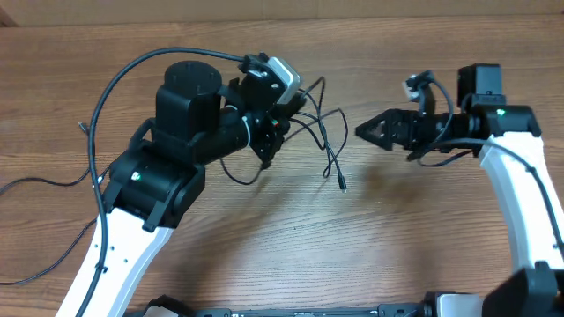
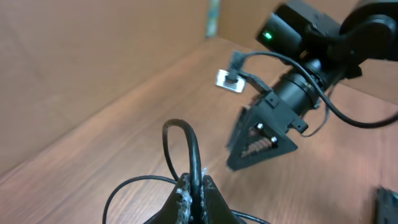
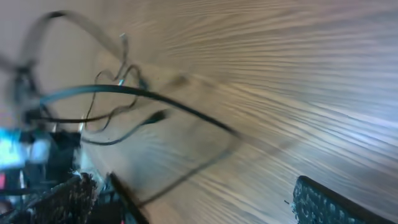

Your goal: Untangle cables

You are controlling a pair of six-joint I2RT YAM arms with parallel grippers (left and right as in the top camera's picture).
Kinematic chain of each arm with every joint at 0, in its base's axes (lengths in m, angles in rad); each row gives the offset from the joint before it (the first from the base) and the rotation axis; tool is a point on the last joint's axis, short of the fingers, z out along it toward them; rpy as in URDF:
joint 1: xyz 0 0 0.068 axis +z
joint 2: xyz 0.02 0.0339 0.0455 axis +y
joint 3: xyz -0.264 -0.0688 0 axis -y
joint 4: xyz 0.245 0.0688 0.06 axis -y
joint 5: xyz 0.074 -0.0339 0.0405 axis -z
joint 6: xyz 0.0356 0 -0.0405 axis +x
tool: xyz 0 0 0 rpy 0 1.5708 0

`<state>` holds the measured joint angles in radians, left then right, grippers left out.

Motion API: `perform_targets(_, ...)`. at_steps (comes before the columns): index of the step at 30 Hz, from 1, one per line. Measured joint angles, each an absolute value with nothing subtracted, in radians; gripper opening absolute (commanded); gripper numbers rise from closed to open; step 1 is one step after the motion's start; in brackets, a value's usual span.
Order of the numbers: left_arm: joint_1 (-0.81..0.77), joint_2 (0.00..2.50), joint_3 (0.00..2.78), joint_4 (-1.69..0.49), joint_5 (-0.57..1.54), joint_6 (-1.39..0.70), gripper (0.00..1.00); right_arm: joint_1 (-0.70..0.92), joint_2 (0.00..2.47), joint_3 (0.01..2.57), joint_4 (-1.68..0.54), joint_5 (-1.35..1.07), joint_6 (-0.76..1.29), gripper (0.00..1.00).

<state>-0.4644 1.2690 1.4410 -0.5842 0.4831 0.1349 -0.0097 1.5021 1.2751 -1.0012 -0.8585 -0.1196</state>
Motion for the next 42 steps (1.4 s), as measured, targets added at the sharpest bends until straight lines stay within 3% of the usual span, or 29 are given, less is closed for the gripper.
perform_targets(7,-0.526,1.319,1.441,-0.582,0.558,0.158,0.04,0.136,1.471,1.275,-0.907,-0.843,-0.092,1.00)
perform_targets(19,-0.570,1.297,1.441,-0.505,0.659,0.162,0.04,0.163,1.471,1.275,-0.937,-0.461,0.038,1.00)
perform_targets(36,-0.363,1.032,1.443,-0.530,0.587,0.133,0.05,0.162,1.481,1.275,-0.965,-0.279,0.052,1.00)
perform_targets(40,-0.358,1.056,1.443,-0.624,0.579,0.128,0.21,0.162,1.481,1.275,-0.965,-0.273,0.053,1.00)
perform_targets(42,-0.358,1.083,1.443,-0.660,0.576,0.124,0.34,0.162,1.481,1.275,-0.966,-0.273,0.052,1.00)
